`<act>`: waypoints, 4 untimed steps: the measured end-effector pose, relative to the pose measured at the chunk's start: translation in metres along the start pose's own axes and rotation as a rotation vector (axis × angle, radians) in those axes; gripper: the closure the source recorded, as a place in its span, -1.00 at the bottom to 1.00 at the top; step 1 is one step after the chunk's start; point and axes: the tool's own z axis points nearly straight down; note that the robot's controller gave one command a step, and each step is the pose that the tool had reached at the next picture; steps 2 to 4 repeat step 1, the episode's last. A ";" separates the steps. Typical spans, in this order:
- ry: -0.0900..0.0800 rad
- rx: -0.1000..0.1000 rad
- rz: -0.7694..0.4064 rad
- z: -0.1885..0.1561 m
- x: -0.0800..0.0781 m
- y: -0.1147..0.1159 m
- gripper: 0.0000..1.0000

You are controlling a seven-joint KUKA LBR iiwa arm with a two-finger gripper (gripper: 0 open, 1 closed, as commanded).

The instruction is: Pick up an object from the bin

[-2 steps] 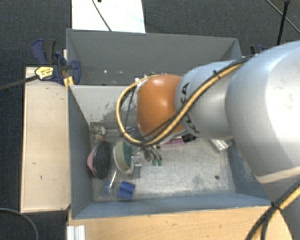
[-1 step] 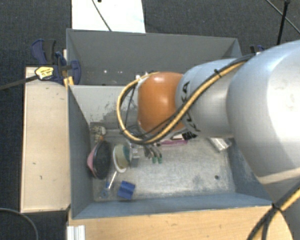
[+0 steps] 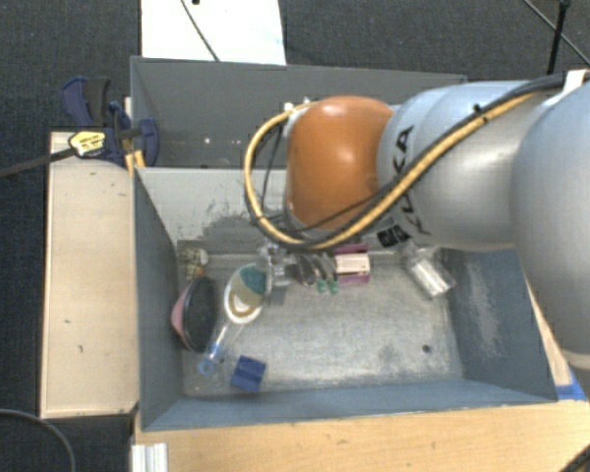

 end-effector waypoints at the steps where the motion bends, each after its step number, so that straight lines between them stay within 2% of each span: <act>1: 0.000 0.000 0.009 -0.065 -0.002 -0.003 1.00; 4: 0.000 0.000 0.009 -0.065 -0.002 -0.003 1.00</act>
Offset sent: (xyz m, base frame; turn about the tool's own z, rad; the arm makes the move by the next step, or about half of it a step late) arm -0.0003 -0.0037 0.0602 0.0008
